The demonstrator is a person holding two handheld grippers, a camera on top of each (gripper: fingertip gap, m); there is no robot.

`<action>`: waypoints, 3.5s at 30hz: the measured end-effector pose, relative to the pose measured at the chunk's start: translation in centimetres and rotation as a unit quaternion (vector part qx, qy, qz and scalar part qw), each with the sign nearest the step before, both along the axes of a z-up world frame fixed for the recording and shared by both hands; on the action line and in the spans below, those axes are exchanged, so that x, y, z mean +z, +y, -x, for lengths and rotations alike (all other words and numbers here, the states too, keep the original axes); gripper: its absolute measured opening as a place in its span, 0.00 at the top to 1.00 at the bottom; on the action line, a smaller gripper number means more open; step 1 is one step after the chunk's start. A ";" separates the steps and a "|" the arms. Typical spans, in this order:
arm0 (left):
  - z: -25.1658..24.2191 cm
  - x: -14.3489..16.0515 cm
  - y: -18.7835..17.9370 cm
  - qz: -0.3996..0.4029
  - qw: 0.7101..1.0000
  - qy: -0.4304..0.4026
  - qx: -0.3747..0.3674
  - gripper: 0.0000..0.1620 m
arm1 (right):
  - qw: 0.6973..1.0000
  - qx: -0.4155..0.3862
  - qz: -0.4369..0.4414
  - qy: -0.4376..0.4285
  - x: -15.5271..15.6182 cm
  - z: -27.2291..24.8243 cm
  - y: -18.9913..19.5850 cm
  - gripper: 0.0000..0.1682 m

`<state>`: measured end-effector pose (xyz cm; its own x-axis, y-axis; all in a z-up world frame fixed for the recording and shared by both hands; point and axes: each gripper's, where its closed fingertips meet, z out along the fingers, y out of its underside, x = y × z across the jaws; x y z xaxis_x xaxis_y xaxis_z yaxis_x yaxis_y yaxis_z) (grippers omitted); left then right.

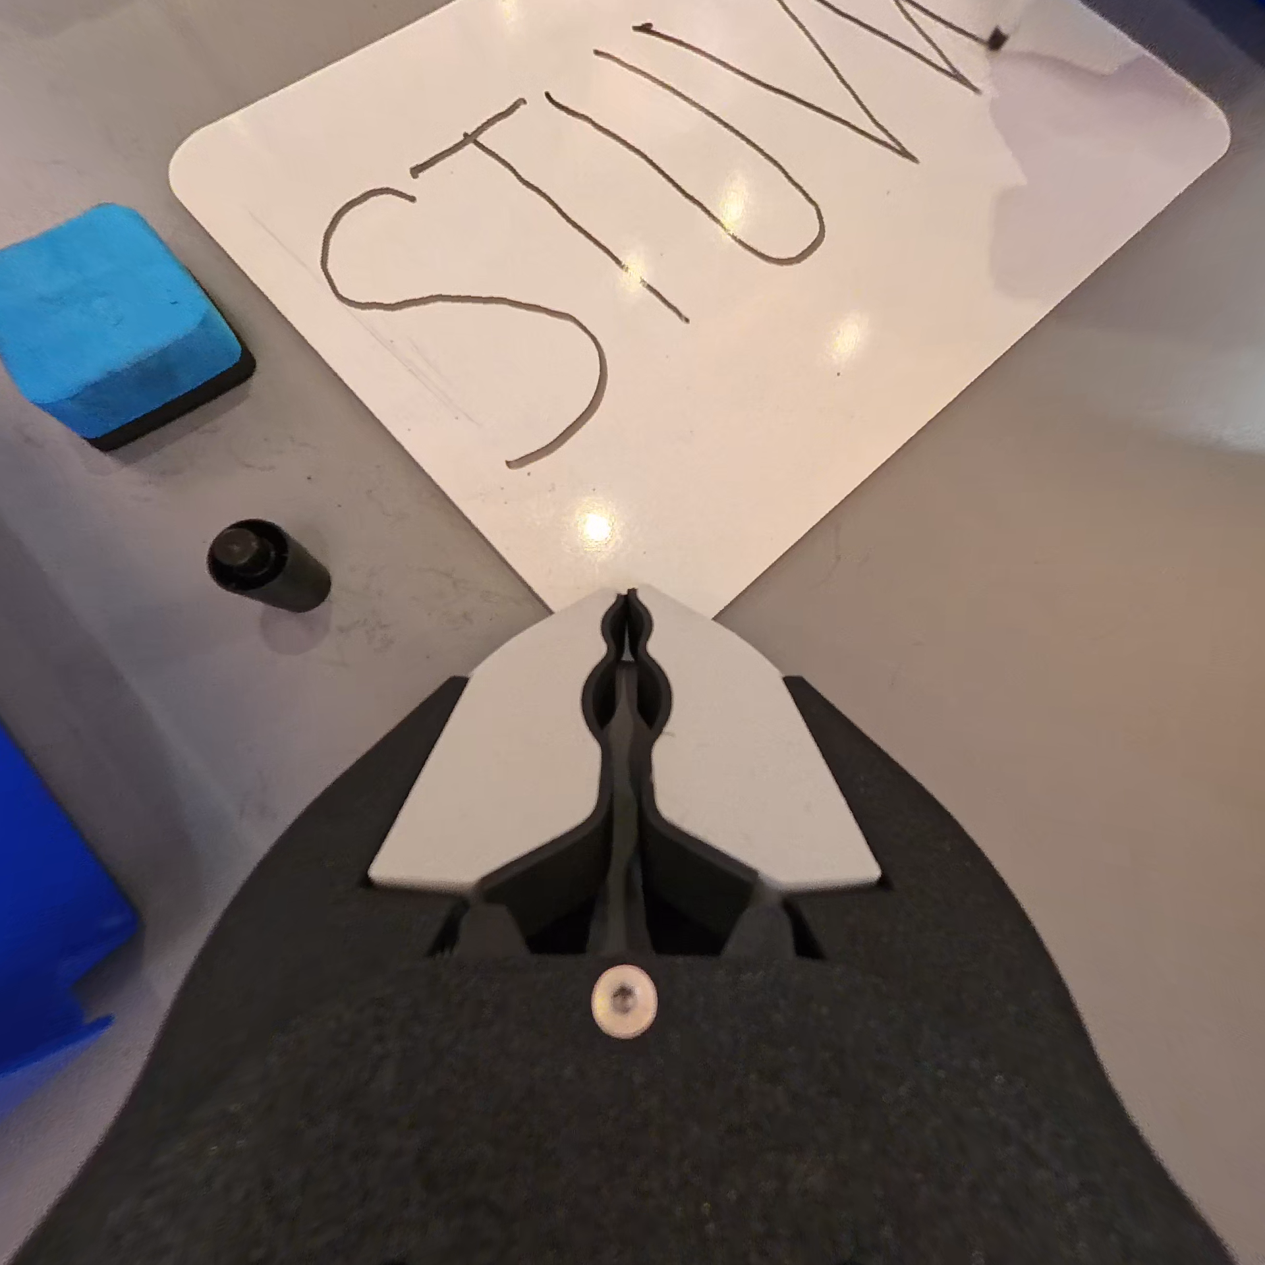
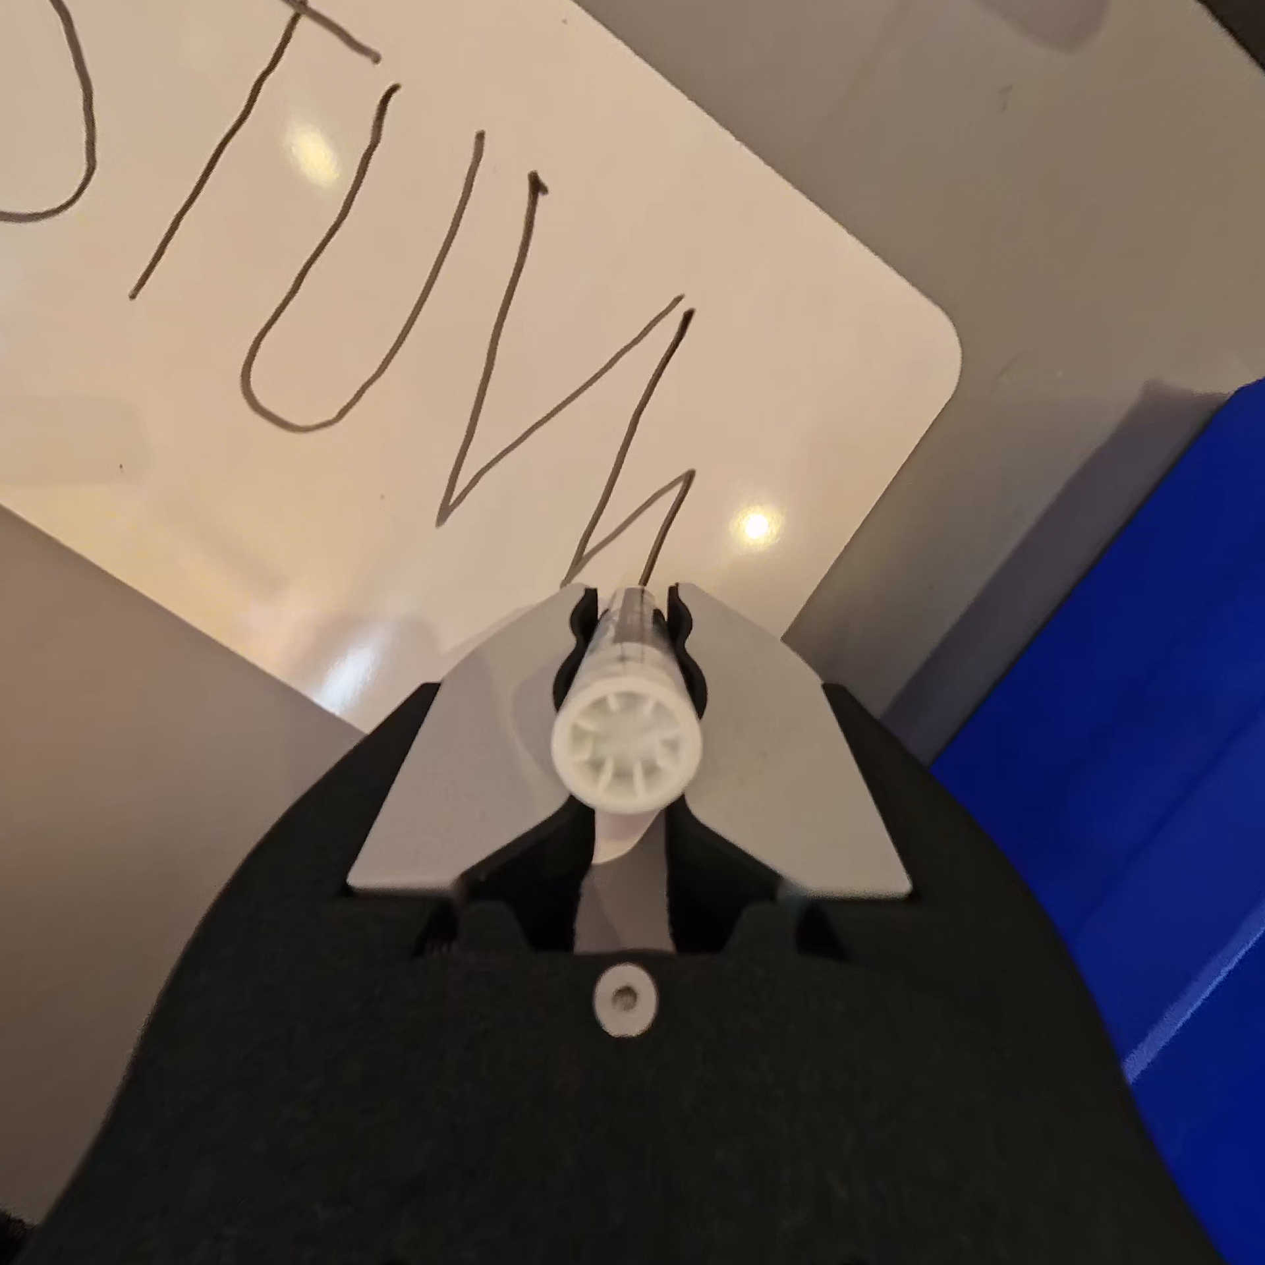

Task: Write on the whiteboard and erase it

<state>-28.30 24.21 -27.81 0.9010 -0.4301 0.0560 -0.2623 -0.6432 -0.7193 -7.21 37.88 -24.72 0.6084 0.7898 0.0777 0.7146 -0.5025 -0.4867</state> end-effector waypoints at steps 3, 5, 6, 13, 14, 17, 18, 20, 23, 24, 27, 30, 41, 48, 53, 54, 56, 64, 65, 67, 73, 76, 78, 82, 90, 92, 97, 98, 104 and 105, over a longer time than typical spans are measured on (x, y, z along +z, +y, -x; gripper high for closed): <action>0.0 0.0 0.0 -0.001 1.000 0.001 -0.001 1.00 | 1.000 -0.001 -0.004 -0.003 0.0 -0.4 -0.7 0.88; 0.0 0.0 0.0 -0.002 1.000 0.003 -0.001 1.00 | 1.000 -0.003 -0.005 0.000 0.0 -0.4 -0.7 0.88; 0.0 0.0 0.0 -0.002 1.000 0.004 -0.002 1.00 | 1.000 -0.003 -0.003 0.001 0.0 -0.4 -0.6 0.88; -0.1 0.0 -0.1 0.001 1.000 -0.001 -0.002 1.00 | 1.000 -0.010 -0.004 -0.006 0.0 0.0 2.1 0.88; -0.1 0.0 0.0 0.001 1.000 -0.003 -0.002 1.00 | 1.000 -0.011 -0.002 -0.006 0.0 0.1 2.7 0.88; -0.1 0.0 -0.1 0.002 1.000 -0.003 -0.002 1.00 | 1.000 -0.013 0.003 -0.006 0.0 0.5 4.5 0.88; -0.1 0.0 -0.1 0.002 1.000 -0.004 -0.002 1.00 | 1.000 -0.014 0.004 -0.008 0.0 0.6 5.2 0.88; -0.1 0.0 -0.1 0.003 1.000 -0.005 -0.002 1.00 | 1.000 -0.016 0.005 -0.012 0.0 0.8 6.5 0.88; -0.1 0.0 -0.1 0.005 1.000 -0.010 -0.002 1.00 | 1.000 -0.016 0.005 -0.021 -0.1 1.0 8.1 0.88; -0.1 0.0 -0.1 0.005 1.000 -0.010 -0.003 1.00 | 1.000 -0.015 0.005 -0.022 -0.1 1.2 8.5 0.88; -0.1 0.0 0.0 0.005 1.000 -0.009 -0.003 1.00 | 1.000 -0.016 0.011 -0.019 -0.1 1.4 9.3 0.88; -0.1 0.0 0.0 0.005 1.000 -0.009 -0.003 1.00 | 1.000 -0.014 0.006 -0.018 0.5 1.1 9.2 0.88; -0.1 0.0 -0.1 0.005 1.000 -0.009 -0.005 1.00 | 0.999 -0.038 -0.005 -0.015 1.2 0.0 8.4 0.88; -0.1 0.0 0.0 0.005 1.000 -0.011 -0.005 1.00 | 0.998 -0.047 0.000 -0.049 -0.1 0.5 9.4 0.88; -0.1 0.0 0.0 0.006 1.000 -0.011 -0.005 1.00 | 0.998 -0.048 0.007 -0.052 -0.1 0.5 8.8 0.88; -0.1 0.0 0.0 0.006 1.000 -0.011 -0.005 1.00 | 0.997 -0.048 0.008 -0.054 -0.1 0.3 8.6 0.88; -0.2 0.0 0.0 0.005 1.000 -0.010 -0.006 1.00 | 0.997 -0.052 0.009 -0.058 -0.1 -0.1 8.1 0.88; -0.2 0.0 0.0 0.002 1.000 -0.003 -0.007 1.00 | 0.995 -0.071 0.017 -0.063 -0.1 -1.9 4.9 0.88; -0.2 0.0 -0.1 0.001 1.000 -0.002 -0.008 1.00 | 0.995 -0.073 0.018 -0.064 -0.2 -2.1 4.5 0.88; -0.2 0.0 -0.1 -0.001 1.000 0.001 -0.008 1.00 | 0.995 -0.077 0.018 -0.066 -0.2 -2.6 3.6 0.88; -0.2 0.0 -0.1 -0.001 1.000 0.002 -0.008 1.00 | 0.994 -0.083 0.015 -0.067 -0.2 -3.8 1.3 0.88; -0.2 0.0 -0.1 -0.001 1.000 0.002 -0.008 1.00 | 0.995 -0.083 -0.002 -0.061 0.2 -4.1 1.4 0.88; -0.2 0.0 -0.1 -0.001 1.000 0.001 -0.008 1.00 | 0.997 -0.069 -0.019 -0.039 1.3 -3.4 1.2 0.88; -0.2 0.0 -0.1 0.000 1.000 0.000 -0.008 1.00 | 0.999 -0.040 -0.010 -0.018 1.9 -1.7 -0.2 0.88; -0.2 0.0 -0.1 0.002 1.000 -0.003 -0.009 1.00 | 0.999 -0.044 0.010 -0.028 0.5 -1.3 -0.3 0.88; -0.2 0.0 -0.1 0.002 1.000 -0.005 -0.009 1.00 | 0.998 -0.045 0.015 -0.034 0.0 -1.4 -0.3 0.88; -0.3 0.0 -0.1 0.003 1.000 -0.007 -0.011 1.00 | 0.998 -0.050 0.011 -0.030 -0.1 -1.3 0.7 0.88; -0.3 0.0 -0.1 0.003 1.000 -0.006 -0.011 1.00 | 0.998 -0.051 0.006 -0.036 -0.1 -1.3 1.1 0.88; -0.3 0.0 -0.1 0.005 1.000 -0.010 -0.011 1.00 | 0.998 -0.050 0.009 -0.049 -0.1 -1.0 3.3 0.88; -0.3 0.0 -0.1 0.005 1.000 -0.010 -0.011 1.00 | 0.997 -0.051 0.009 -0.052 -0.1 -1.0 3.8 0.88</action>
<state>-27.98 24.09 -27.82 0.8898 -0.4495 0.0789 -0.2622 -0.6449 -0.7179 -6.25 41.69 -24.81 0.6749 0.7262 0.1308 0.7053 -0.5827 -0.4038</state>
